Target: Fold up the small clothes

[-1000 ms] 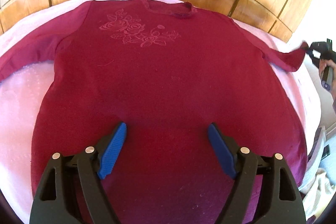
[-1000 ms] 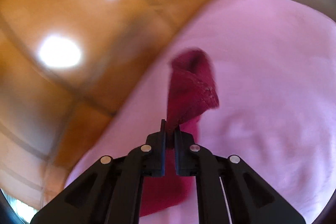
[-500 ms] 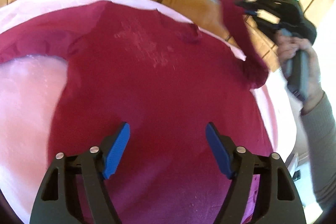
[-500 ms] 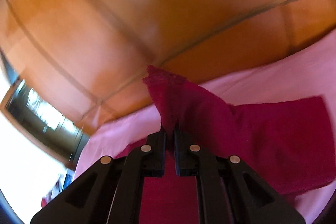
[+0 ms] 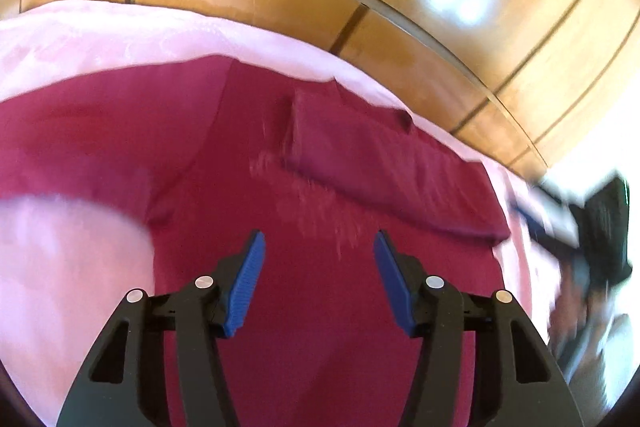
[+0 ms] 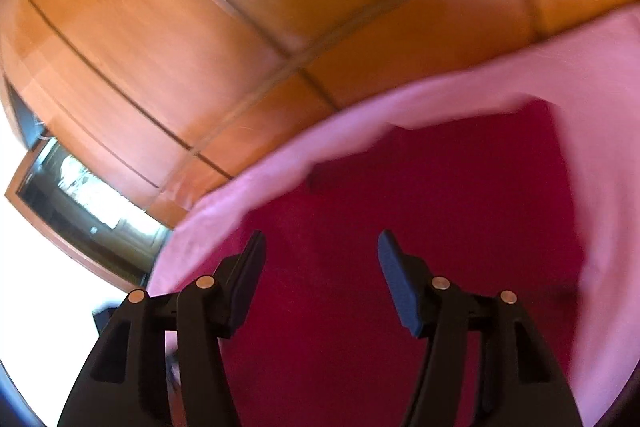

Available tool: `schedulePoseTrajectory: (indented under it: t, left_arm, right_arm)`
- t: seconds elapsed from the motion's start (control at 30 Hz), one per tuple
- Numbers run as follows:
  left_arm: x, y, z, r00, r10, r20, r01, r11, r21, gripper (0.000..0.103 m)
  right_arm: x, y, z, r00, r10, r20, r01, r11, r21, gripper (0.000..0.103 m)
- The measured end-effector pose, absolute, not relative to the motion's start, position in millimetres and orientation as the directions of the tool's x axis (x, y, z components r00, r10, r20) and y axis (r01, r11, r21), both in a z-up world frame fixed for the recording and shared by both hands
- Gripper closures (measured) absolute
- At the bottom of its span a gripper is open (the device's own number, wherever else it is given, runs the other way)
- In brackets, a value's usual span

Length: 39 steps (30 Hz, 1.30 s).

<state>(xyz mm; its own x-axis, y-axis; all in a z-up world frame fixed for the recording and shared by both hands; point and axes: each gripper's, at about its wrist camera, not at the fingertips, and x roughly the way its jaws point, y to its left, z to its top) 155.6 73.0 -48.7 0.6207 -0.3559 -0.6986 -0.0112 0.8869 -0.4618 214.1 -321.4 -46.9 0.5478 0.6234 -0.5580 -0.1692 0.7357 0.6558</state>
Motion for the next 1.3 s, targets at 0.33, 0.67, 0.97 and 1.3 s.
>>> schedulePoseTrajectory:
  t: [0.33, 0.67, 0.97, 1.3]
  left_arm:
    - [254, 67, -80, 0.562, -0.375, -0.737, -0.078, 0.863, -0.499, 0.052]
    - [252, 90, -39, 0.667, -0.311, -0.677, -0.065, 0.881, -0.469, 0.087]
    - [254, 77, -76, 0.599, -0.23, -0.767, -0.049, 0.945, -0.322, 0.087]
    - [244, 63, -82, 0.613, -0.097, -0.784, -0.044, 0.987, -0.157, 0.052]
  right_arm:
    - [194, -401, -101, 0.568, 0.572, -0.592, 0.027, 0.706, 0.707, 0.036]
    - [249, -354, -96, 0.584, 0.584, -0.564, -0.04, 0.715, 0.698, 0.02]
    - [232, -328, -75, 0.534, 0.574, -0.62, -0.155, 0.788, 0.596, 0.019]
    - [306, -262, -124, 0.572, 0.175, -0.801, -0.061, 0.983, 0.171, 0.019]
